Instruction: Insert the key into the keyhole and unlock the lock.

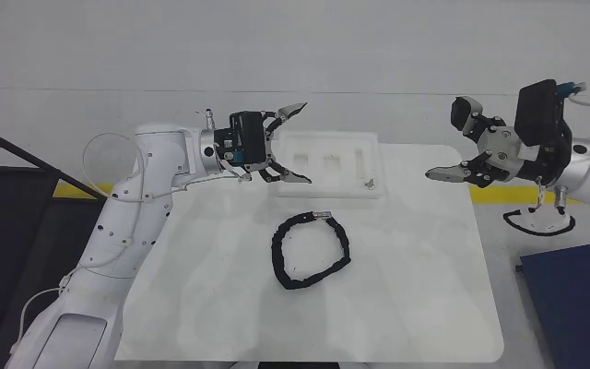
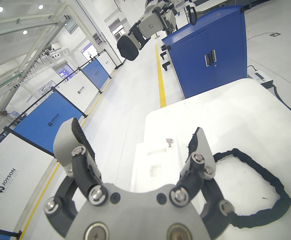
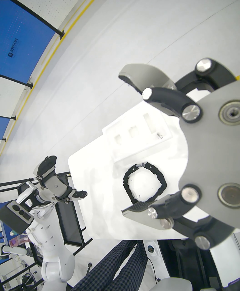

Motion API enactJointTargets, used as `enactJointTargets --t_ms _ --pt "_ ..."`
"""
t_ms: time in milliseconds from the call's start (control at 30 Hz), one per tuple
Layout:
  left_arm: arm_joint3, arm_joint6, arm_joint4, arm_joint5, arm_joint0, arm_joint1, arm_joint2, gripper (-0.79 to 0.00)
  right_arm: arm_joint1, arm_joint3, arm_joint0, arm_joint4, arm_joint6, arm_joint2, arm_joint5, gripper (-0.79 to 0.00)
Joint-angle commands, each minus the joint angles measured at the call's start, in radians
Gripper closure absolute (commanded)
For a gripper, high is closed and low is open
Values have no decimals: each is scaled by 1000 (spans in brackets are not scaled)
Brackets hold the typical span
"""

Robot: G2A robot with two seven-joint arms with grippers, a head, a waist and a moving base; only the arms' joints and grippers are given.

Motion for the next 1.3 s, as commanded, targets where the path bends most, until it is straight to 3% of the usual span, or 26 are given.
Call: enactJointTargets --t_ms 0,133,400,533,667,900,1000,1267 --pt "0 0 0 0 0 0 0 -785 0 0 0 0 0 0 0 -785" --pt "0 0 0 0 0 0 0 -785 -6 -25 -27 -35 47 -18 45 -785" --pt "0 0 0 0 0 0 0 -785 -51 -60 -33 -12 205 -87 285 -785" --pt "0 0 0 0 0 0 0 -785 -89 -53 -11 -32 309 -142 457 -785" --pt "0 0 0 0 0 0 0 -785 -140 -8 4 2 315 -197 631 -785" --pt "0 0 0 0 0 0 0 -785 -226 56 46 29 368 -284 824 -785" --pt "0 0 0 0 0 0 0 -785 -264 79 65 48 386 -318 897 -785" --pt "0 0 0 0 0 0 0 -785 -355 156 107 62 410 -387 962 -785"
